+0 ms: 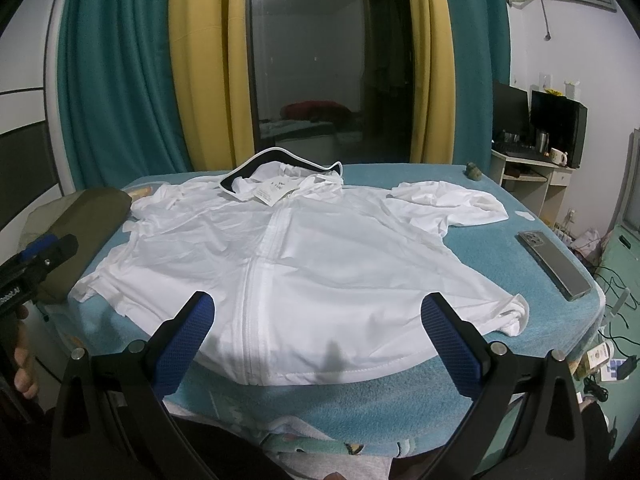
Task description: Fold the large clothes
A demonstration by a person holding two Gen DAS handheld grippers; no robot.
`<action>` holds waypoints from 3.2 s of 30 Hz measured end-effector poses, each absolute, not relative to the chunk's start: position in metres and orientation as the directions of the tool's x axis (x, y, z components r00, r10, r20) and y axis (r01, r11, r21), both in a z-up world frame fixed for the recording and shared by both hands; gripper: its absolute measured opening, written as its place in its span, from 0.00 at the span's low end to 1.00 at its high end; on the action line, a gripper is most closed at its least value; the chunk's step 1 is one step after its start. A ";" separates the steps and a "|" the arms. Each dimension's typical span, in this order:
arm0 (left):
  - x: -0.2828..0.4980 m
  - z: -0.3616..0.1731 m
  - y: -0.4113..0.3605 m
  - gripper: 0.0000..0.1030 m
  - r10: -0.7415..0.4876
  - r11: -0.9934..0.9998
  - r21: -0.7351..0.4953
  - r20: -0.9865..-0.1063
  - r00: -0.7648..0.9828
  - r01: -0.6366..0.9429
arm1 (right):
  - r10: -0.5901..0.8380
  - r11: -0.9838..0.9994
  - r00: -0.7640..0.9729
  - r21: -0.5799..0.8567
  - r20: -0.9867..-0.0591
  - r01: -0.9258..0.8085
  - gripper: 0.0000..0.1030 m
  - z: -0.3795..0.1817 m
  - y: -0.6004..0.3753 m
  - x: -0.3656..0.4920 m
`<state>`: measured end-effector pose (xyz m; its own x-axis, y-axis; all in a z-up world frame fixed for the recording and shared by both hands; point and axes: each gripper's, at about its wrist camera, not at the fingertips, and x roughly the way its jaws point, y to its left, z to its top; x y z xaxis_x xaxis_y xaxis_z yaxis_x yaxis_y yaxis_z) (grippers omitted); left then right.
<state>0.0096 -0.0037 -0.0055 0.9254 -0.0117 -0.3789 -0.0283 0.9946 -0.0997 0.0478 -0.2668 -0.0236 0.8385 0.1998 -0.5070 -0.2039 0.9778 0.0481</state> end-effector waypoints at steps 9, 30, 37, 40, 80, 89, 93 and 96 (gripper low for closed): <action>0.006 -0.007 -0.005 0.84 -0.030 0.994 -0.109 -0.356 0.934 -0.009 | 0.198 0.978 0.839 0.048 -0.507 -0.202 0.99 -0.023 -0.266 0.047; 0.081 0.003 -0.002 0.84 -0.103 0.993 -0.100 -0.429 0.898 0.066 | 0.120 0.991 0.815 0.025 -0.566 -0.128 0.99 -0.029 -0.314 0.110; 0.166 0.007 0.001 0.84 -0.111 0.993 -0.096 -0.507 0.855 0.072 | 0.084 0.985 0.781 -0.066 -0.619 -0.159 0.89 -0.027 -0.351 0.187; 0.200 0.003 0.005 0.84 -0.128 0.990 -0.117 -0.534 0.836 0.077 | 0.066 0.972 0.757 -0.130 -0.651 -0.196 0.83 -0.029 -0.362 0.233; 0.275 -0.005 0.105 0.84 -0.026 0.993 -0.109 -0.609 0.792 -0.052 | 0.580 0.606 0.323 0.132 -0.748 -0.784 0.65 -0.037 -0.136 0.355; 0.310 -0.024 0.054 0.84 -0.188 0.982 -0.121 -0.676 0.713 0.143 | 0.448 0.790 0.557 0.017 -0.700 -0.613 0.72 -0.009 -0.247 0.364; 0.336 -0.043 0.018 0.84 -0.214 0.971 -0.081 -0.720 0.660 0.226 | 0.211 0.920 0.614 -0.058 -0.761 -0.387 0.72 -0.036 -0.329 0.384; 0.353 -0.064 0.001 0.84 -0.189 0.966 -0.036 -0.773 0.606 0.257 | 0.165 0.942 0.593 -0.052 -0.788 -0.331 0.72 -0.053 -0.366 0.385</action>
<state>0.3527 0.0015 -0.0644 0.6059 -0.1895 -0.7727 0.2567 0.9658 -0.0356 0.3854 -0.3665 -0.0532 0.5929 0.1645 -0.7883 -0.3307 0.9423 -0.0521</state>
